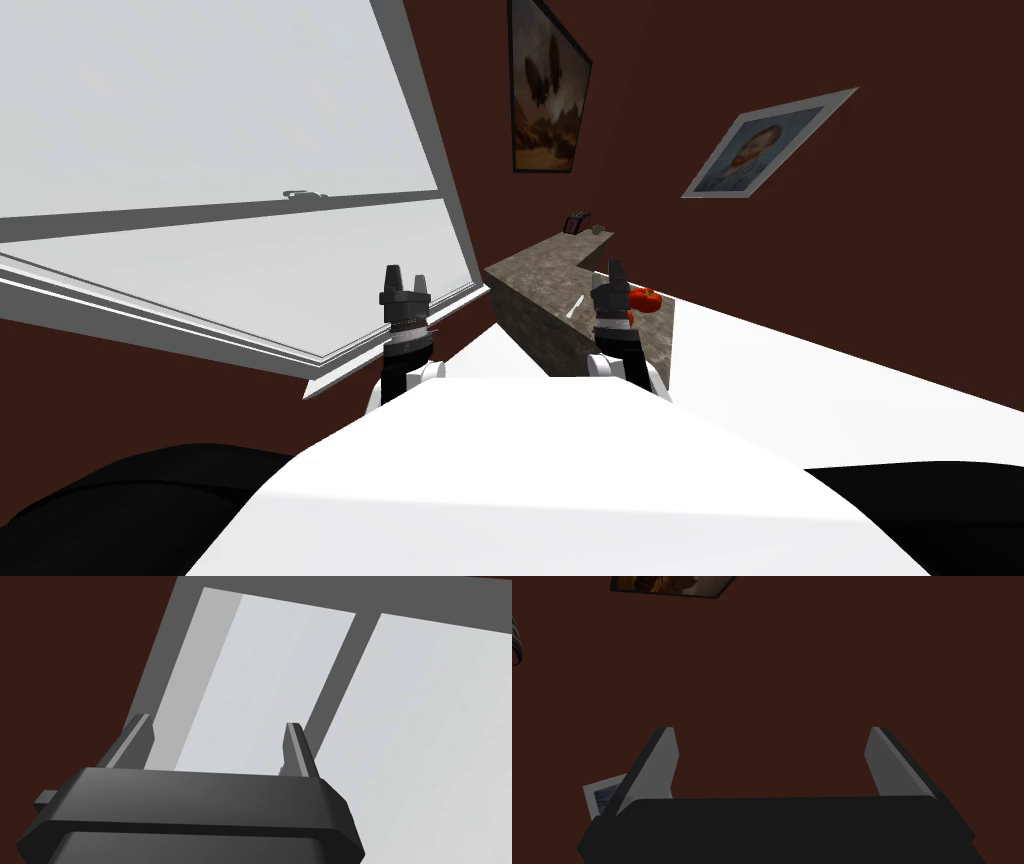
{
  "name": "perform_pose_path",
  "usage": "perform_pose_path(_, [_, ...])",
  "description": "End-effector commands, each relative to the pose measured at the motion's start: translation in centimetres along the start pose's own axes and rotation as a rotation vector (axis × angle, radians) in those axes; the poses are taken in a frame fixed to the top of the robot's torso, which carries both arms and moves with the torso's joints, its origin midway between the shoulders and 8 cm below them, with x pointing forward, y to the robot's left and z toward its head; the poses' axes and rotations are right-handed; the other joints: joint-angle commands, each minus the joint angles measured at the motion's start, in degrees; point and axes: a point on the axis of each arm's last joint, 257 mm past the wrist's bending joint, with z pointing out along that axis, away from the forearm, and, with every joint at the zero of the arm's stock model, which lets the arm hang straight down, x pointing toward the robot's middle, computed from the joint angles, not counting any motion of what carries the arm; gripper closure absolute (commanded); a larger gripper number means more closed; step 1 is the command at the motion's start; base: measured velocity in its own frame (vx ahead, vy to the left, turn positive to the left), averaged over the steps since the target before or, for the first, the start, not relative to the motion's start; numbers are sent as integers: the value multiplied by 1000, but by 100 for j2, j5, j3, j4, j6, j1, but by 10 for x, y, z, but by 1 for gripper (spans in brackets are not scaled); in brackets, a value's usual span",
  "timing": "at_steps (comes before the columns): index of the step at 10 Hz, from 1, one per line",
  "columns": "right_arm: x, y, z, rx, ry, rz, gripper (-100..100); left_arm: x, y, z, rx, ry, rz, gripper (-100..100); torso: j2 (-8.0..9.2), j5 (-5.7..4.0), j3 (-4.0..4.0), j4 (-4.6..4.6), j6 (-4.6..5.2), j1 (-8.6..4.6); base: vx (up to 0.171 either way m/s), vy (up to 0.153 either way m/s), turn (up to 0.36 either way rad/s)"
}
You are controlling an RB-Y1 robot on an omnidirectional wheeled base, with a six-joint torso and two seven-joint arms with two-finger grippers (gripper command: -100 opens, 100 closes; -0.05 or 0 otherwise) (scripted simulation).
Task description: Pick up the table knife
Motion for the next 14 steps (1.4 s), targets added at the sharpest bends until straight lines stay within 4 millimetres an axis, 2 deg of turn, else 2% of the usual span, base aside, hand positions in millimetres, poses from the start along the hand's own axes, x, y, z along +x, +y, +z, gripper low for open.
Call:
perform_pose_path(1, [0, -4, 1, 12, 25, 0, -100, 0, 0, 0, 0, 0, 0, 0, 0, 0, 0, 0, 0, 0, 6, 11, 25])
perform_pose_path(7, [-17, -38, 11, 130, 68, 73, -100, 0, 0, 0, 0, 0, 0, 0, -9, 3, -5, -2, 0, 13, 20, 35, 40])
perform_pose_path(8, [-17, -38, 11, 130, 68, 75, -100, 0, 0, 0, 0, 0, 0, 0, -9, 3, -5, -2, -1, 11, 18, 22, 23])
perform_pose_path(9, [-24, -48, 14, 166, 63, 100, -100, 0, 0, 0, 0, 0, 0, 0, -8, 2, -5, -2, 0, 8, 24, 31, 45])
perform_pose_path(10, [-24, -48, 14, 167, 63, 104, -100, 0, 0, 0, 0, 0, 0, 0, -10, 2, -6, -2, 0, 10, 18, 25, 21])
perform_pose_path(13, [-42, -67, 20, 235, 38, 159, -100, 0, 0, 0, 0, 0, 0, 0, -9, 2, -5, -2, 0, 10, 22, 30, 38])
perform_pose_path(14, [-42, -71, 19, 252, 33, 175, -100, 0, 0, 0, 0, 0, 0, 0, -9, 2, -6, -2, 0, 10, 23, 28, 29])
